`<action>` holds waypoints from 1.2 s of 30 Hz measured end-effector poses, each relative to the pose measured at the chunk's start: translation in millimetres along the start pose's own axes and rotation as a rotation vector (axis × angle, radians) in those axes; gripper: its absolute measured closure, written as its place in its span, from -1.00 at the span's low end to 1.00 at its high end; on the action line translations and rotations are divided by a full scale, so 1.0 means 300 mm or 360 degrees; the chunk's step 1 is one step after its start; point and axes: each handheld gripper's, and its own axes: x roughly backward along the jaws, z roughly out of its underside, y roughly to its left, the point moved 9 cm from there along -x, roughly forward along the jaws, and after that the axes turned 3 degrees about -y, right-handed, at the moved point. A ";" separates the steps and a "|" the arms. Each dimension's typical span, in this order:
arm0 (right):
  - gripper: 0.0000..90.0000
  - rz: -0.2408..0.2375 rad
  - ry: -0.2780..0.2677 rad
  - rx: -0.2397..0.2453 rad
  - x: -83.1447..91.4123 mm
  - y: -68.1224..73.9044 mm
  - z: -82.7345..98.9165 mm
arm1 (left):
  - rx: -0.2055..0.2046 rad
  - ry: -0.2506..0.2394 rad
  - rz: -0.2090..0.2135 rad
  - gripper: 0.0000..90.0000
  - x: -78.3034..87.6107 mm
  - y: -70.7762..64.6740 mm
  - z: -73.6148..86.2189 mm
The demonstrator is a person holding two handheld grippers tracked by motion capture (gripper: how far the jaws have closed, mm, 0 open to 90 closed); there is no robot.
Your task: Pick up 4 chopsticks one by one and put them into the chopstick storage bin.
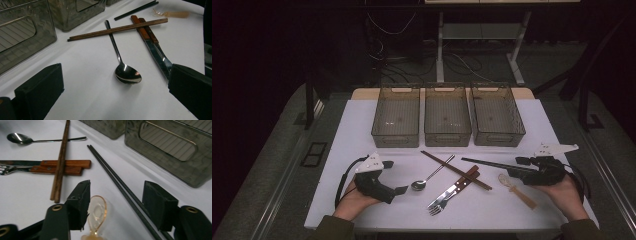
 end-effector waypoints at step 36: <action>0.32 0.0025 0.0267 0.0134 -0.067 -0.137 0.069 | -0.0007 0.0027 0.0009 -1.00 -0.006 0.004 0.009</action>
